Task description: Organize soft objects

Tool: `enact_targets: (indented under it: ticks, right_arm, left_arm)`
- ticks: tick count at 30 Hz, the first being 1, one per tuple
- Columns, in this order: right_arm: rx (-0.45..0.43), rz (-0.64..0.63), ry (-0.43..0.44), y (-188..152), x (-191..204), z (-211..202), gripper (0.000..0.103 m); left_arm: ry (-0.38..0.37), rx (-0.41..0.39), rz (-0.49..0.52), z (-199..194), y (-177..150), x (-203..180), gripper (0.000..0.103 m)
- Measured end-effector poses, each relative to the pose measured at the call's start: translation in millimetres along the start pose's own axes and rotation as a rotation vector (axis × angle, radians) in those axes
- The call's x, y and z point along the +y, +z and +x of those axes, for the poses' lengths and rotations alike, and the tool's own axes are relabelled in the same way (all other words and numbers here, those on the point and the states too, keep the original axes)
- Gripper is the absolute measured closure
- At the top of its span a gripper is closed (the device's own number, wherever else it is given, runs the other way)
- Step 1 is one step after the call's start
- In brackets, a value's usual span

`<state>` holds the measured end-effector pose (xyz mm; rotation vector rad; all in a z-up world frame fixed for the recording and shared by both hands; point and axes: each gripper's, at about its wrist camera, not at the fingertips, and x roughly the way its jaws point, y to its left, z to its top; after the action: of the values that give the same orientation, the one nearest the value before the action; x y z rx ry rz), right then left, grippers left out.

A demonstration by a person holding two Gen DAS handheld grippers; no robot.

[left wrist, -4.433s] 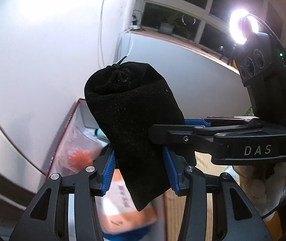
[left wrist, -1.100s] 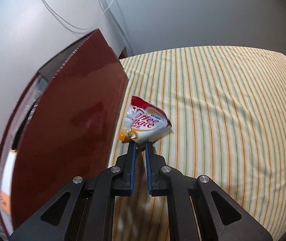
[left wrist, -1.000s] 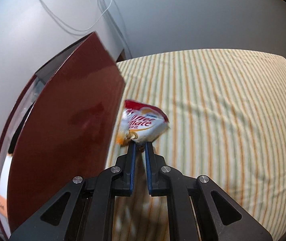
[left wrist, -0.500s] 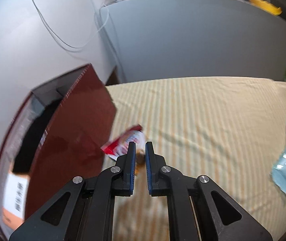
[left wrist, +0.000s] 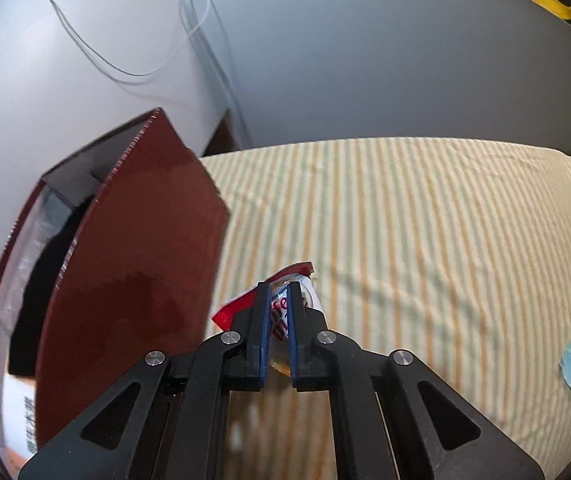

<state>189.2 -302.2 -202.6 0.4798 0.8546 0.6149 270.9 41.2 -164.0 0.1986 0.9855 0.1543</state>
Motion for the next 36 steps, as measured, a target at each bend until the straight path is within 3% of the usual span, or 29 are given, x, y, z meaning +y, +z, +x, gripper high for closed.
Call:
enact_targets:
  ticks: [3,9,13,18,20,22,28,31,36]
  right_arm:
    - [-0.003,0.007,0.003,-0.2,-1.4,-1.3,0.038]
    - [0.004,0.005,-0.014,0.6,0.4,0.0,0.038]
    - [0.014,0.004,-0.034,2.3,1.6,3.6,0.038]
    - [0.031,-0.014,-0.076,2.4,6.8,10.3,0.038]
    - [0.035,-0.027,-0.096,2.3,11.0,12.3,0.038]
    - [0.044,-0.036,-0.117,2.4,16.2,13.3,0.038]
    - [0.110,-0.004,-0.149,8.9,28.3,21.5,0.038]
    - [0.139,-0.002,-0.188,16.3,34.9,27.7,0.038]
    - [0.215,0.037,-0.247,33.4,39.8,50.6,0.038]
  left_arm:
    - [-0.030,-0.013,0.025,-7.1,-2.8,-12.4,0.099]
    - [-0.170,-0.018,0.065,-26.1,-19.7,-38.4,0.098]
    - [-0.208,-0.024,0.093,-35.2,-33.2,-53.2,0.094]
    - [-0.229,-0.077,-0.006,-50.0,-46.2,-27.6,0.094]
    - [-0.221,-0.095,-0.034,-53.5,-47.4,-14.5,0.086]
    - [-0.220,-0.108,-0.080,-53.9,-46.1,0.2,0.066]
    - [-0.240,-0.094,-0.080,-50.8,-45.7,5.0,0.063]
    - [-0.261,-0.097,-0.104,-50.6,-46.0,4.3,0.048]
    - [-0.260,-0.104,-0.111,-44.1,-38.9,8.6,0.046]
